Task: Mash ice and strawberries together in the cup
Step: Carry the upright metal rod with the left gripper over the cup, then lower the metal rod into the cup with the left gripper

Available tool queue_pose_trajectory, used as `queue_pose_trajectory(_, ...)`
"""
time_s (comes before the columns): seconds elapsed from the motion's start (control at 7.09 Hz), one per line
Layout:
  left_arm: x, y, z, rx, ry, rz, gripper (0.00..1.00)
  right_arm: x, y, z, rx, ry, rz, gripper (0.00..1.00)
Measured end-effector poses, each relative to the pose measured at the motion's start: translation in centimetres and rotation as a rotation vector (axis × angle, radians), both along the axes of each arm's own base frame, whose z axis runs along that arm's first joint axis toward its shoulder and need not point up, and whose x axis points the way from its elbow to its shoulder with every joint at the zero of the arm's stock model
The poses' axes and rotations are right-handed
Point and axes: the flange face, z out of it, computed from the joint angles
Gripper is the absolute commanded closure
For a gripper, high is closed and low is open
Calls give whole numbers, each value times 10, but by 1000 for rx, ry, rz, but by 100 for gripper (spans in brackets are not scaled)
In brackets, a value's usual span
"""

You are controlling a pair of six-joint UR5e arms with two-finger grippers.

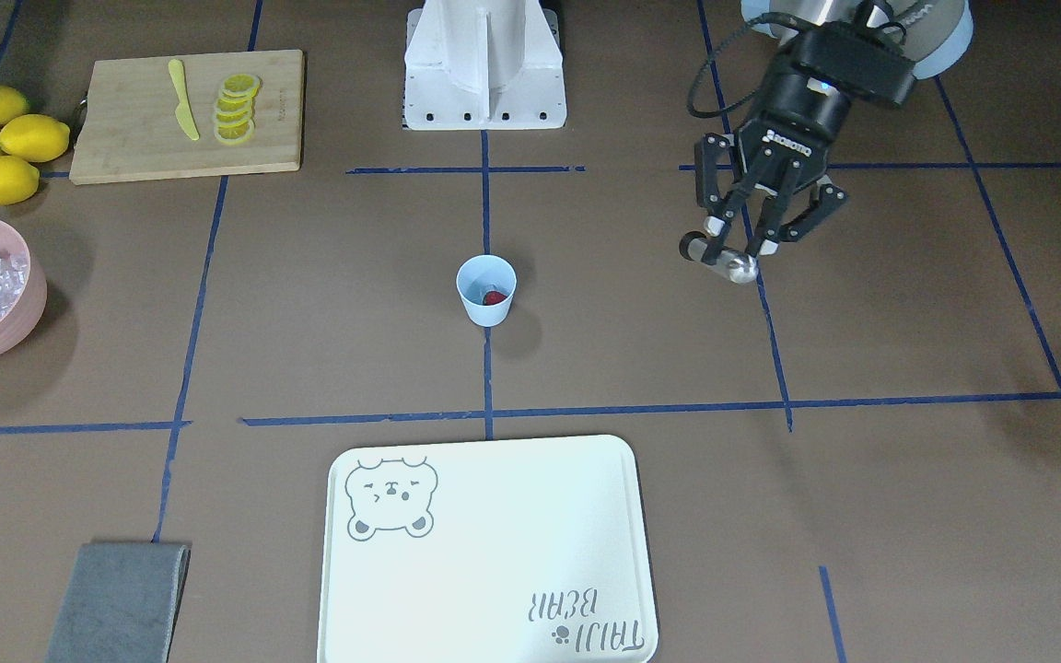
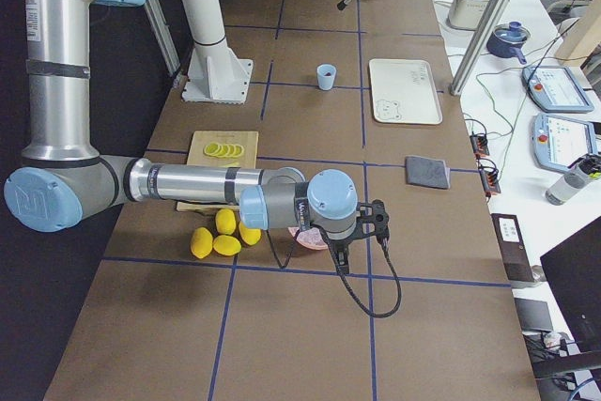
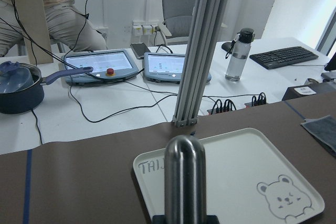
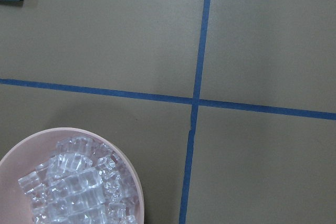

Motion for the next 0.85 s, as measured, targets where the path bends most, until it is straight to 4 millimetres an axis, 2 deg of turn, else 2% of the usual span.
queue_pose_trajectory(0.14,16,18,-18,47,62,-41,100,-2,-1,0,1,2,-5,1)
queue_pose_trajectory(0.42,59,73,-34,114,172,-84,100,-3,-2,1,3,13,-9,1)
queue_pose_trajectory(0.7,99,117,-34,129,210,-131,100,-4,-2,2,1,16,-9,1)
queue_pose_trajectory(0.85,117,127,-30,138,224,-144,100,-4,-1,3,-1,16,-9,1)
